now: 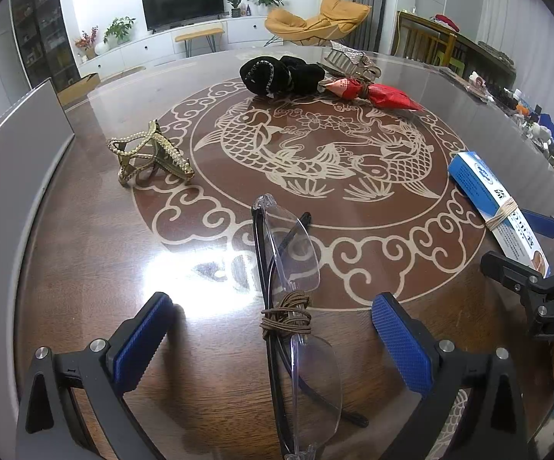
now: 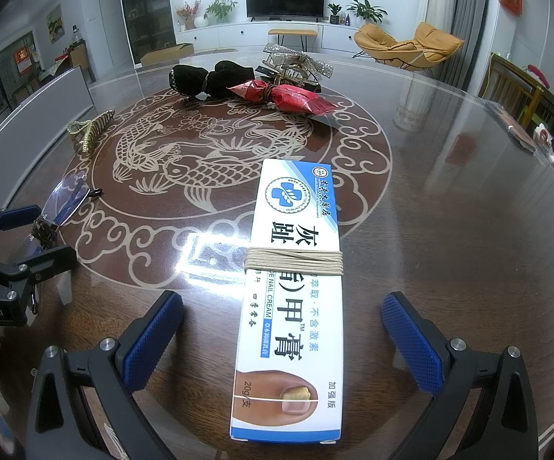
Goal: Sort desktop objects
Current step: 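Close the left tool on the black-framed eyeglasses while the right tool holds the box, then carry the glasses and box over the bin and open both tools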
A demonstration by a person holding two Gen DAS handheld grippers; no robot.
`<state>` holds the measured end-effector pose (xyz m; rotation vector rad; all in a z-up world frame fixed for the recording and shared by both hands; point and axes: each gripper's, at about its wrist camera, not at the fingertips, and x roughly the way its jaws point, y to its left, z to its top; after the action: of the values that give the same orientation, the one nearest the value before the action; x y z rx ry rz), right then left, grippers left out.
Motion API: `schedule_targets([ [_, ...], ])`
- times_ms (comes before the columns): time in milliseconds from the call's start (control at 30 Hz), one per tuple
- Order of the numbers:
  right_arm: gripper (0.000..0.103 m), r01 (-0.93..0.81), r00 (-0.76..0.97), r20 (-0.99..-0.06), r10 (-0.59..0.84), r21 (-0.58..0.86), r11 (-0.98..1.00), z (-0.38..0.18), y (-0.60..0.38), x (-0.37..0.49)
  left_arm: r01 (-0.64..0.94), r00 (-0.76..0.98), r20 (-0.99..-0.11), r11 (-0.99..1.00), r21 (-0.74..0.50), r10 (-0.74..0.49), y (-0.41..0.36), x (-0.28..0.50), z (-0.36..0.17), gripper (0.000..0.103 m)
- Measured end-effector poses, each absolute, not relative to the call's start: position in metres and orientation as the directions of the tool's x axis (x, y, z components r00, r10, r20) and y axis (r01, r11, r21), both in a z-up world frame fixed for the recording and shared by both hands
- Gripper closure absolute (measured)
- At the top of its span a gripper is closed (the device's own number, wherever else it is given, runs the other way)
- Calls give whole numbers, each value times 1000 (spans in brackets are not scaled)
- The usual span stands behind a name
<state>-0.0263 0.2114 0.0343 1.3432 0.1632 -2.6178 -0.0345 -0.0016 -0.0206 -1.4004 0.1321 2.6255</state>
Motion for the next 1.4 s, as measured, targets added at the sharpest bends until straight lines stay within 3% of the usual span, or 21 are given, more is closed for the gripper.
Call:
schedule_targets([
  [733, 0, 239, -563, -815, -133, -7, -971, 33, 210, -31, -226, -531, -839, -974, 4, 120, -1, -39, -19, 0],
  [800, 4, 290, -529, -831, -171, 12, -957, 34, 210, -39, -230, -541, -832, -973, 6, 123, -2, -37, -17, 11],
  [833, 13, 282, -526, -833, -173, 21, -959, 37, 213, -41, -233, -558, -820, -972, 6, 128, -3, -34, -14, 39],
  [867, 45, 277, -531, -832, -162, 10, -961, 40, 215, -42, -238, -563, -815, -971, 4, 135, -3, -32, -11, 74],
  [900, 59, 279, -530, -834, -151, -4, -960, 46, 216, -43, -241, -557, -819, -971, 0, 138, -4, -31, -8, 82],
  [1000, 60, 281, -465, -865, -188, 57, -958, 51, 220, -49, -234, -561, -809, -971, -46, 174, -11, -21, 1, 83],
  [1400, 60, 348, -479, -849, -222, 48, -936, 96, 185, -25, -218, -675, -700, -969, -114, 234, -42, 38, 69, 83],
])
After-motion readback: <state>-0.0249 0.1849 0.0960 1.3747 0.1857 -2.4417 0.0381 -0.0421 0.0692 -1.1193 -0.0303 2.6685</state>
